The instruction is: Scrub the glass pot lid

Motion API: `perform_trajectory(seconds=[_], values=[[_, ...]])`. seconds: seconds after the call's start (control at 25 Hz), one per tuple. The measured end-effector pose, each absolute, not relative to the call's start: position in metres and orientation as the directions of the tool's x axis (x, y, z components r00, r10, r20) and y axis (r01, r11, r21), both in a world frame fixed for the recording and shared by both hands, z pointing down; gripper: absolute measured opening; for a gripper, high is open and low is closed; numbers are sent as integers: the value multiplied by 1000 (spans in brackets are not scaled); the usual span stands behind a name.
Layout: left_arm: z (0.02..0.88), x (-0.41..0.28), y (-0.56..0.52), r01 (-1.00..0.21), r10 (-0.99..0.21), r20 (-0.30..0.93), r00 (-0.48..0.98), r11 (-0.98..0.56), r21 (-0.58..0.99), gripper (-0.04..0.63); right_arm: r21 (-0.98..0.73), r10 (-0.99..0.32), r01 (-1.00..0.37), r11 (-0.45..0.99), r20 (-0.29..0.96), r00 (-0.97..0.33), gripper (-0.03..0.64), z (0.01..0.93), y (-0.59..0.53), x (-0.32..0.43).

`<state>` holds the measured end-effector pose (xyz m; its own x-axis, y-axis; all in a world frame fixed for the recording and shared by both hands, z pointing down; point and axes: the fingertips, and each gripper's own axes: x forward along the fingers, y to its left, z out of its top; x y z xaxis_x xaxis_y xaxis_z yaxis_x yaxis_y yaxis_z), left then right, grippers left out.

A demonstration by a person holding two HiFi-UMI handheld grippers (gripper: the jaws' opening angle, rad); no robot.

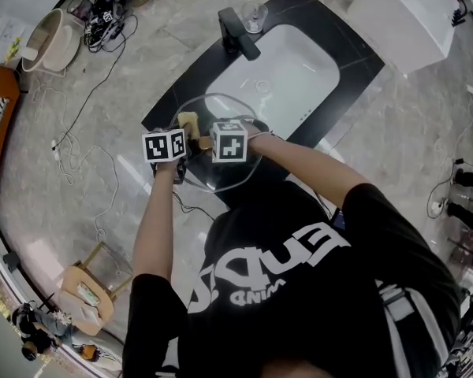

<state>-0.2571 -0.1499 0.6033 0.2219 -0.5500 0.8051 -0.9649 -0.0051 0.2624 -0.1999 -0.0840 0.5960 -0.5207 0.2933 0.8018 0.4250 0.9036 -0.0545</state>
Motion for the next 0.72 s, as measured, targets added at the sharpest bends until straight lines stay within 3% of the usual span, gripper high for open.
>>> perform_trajectory(seconds=[0.72], values=[[605,-193,-211,-883,-385,838,387,-417,216,51,-41,253,369,929,798,-548,173,593,-86,-206]])
